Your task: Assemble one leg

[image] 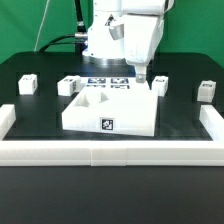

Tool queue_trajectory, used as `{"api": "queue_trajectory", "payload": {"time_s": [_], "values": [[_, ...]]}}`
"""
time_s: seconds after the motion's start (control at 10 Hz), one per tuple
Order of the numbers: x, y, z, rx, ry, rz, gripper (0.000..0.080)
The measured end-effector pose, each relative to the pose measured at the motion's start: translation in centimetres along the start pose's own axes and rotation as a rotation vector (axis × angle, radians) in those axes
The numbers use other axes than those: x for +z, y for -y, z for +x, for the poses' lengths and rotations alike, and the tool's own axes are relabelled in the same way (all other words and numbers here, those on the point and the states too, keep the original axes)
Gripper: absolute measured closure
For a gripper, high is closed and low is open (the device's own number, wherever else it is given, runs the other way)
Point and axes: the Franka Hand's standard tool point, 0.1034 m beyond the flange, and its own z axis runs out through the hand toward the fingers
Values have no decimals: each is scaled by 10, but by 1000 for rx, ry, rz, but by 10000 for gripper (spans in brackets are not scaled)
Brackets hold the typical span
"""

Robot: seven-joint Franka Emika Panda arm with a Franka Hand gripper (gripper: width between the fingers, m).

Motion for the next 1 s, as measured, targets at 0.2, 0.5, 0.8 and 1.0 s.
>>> {"api": "queue_trajectory", "payload": {"time_s": [0.2,0.5,0.8,1.0], "values": [[11,9,-10,-66,-13,-17,150],[46,52,-32,-96,-34,-21,150],[68,67,-40,-82,-37,7,150],[67,62,-38,-69,-40,1,150]]}}
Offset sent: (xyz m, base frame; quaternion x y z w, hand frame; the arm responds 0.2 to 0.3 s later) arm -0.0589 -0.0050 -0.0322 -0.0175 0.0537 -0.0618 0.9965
